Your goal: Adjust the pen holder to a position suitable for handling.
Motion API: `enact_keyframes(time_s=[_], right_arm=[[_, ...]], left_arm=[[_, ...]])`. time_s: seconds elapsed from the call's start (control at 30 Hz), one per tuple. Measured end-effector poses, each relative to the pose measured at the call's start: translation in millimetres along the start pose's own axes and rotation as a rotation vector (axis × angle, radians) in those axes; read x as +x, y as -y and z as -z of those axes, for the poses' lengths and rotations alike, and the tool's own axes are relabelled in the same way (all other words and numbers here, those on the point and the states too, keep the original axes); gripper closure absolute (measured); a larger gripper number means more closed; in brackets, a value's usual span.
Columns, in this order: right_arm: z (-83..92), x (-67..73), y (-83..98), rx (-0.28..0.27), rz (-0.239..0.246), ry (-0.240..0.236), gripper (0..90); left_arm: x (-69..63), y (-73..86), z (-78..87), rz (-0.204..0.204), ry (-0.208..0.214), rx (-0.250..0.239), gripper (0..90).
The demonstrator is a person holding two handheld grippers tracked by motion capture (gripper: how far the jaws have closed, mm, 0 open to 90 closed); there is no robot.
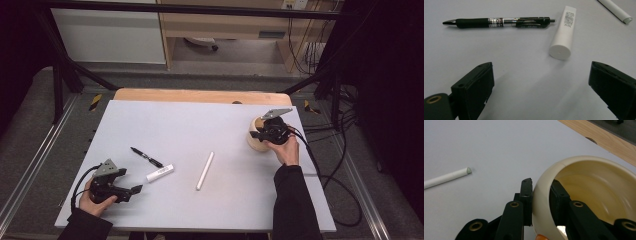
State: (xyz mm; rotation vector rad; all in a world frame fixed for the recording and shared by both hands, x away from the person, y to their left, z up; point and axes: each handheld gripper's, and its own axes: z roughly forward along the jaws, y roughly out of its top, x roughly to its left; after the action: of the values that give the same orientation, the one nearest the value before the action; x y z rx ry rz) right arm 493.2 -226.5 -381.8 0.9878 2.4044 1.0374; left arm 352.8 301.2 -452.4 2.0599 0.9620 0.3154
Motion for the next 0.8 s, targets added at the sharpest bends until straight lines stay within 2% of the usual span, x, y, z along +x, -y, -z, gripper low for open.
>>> enact_keyframes(time_s=[0.4, 0.63, 0.8], right_arm=[[11.2, 9.9, -3.5, -0.013, 0.034, -0.021, 75.2], [21.0, 27.5, -12.1, -0.038, 0.045, -0.05, 75.2], [21.9, 41.7, -14.8, -0.027, 0.041, -0.071, 75.4]], left_arm=[[-0.1, -0.1, -0.2, -0.001, -0.002, 0.003, 6.4], [-0.3, -0.1, 0.0, -0.001, -0.003, 0.002, 6.4], [-0.6, -0.3, 0.2, -0.002, -0.002, 0.002, 6.4]])
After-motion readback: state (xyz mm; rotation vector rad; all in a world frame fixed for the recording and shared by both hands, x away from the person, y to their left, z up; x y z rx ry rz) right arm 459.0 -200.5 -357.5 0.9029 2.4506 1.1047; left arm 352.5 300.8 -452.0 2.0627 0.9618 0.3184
